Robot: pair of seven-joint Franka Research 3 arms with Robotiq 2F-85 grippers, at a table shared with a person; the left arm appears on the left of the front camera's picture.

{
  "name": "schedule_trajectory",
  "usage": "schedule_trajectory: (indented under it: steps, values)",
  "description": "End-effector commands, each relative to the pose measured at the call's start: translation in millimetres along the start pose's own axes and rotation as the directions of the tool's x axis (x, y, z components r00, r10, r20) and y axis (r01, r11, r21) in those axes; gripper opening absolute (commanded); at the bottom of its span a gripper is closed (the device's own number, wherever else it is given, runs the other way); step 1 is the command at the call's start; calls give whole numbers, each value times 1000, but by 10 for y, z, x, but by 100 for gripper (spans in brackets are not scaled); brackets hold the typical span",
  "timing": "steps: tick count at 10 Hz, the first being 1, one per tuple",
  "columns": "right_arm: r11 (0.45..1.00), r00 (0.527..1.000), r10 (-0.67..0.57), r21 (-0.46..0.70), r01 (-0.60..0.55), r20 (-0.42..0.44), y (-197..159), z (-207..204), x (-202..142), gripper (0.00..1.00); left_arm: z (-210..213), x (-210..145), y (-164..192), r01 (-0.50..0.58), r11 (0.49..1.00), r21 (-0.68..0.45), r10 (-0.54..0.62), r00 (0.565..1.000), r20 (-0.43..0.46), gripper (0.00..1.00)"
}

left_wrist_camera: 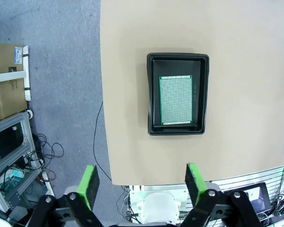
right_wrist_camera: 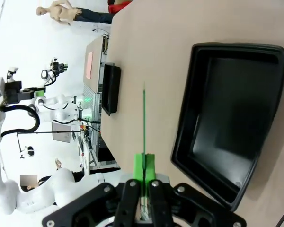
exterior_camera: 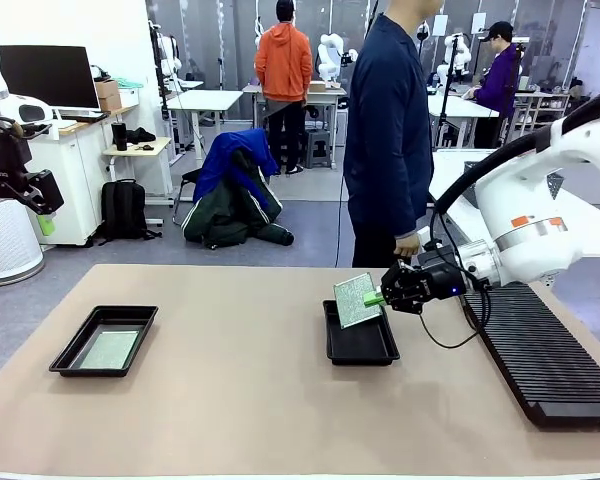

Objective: Inspect and transfer BCBs to ESD trays.
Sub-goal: Pick up the Blank PCB from the PCB Rack and place it in the right ESD tray.

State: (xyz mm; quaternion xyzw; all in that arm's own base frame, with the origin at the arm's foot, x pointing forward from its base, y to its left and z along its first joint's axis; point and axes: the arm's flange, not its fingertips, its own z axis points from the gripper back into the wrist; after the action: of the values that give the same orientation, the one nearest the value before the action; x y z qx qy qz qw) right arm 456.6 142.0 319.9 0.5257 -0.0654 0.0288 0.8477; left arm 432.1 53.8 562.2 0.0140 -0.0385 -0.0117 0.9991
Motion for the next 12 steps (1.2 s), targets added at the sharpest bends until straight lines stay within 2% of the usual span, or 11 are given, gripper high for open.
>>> schedule_trajectory:
  steps: [1, 3, 7, 12]
  values:
    - [1000, 999, -2, -21, 2, 34, -39, -169, 57, 2, -13, -9, 4, -2, 1000, 1, 2, 1000, 0, 97]
    - [996, 999, -32, -81, 34, 25, -136, -224, 106, 2, -13, -9, 4, -2, 1000, 1, 2, 1000, 0, 97]
    - [994, 997, -81, -74, 80, -3, -349, -355, 197, 2, -13, -9, 4, -2, 1000, 1, 2, 1000, 0, 97]
    - [981, 991, -135, -141, 133, -4, -405, -385, 210, 2, -13, -9, 4, -2, 1000, 1, 2, 1000, 0, 97]
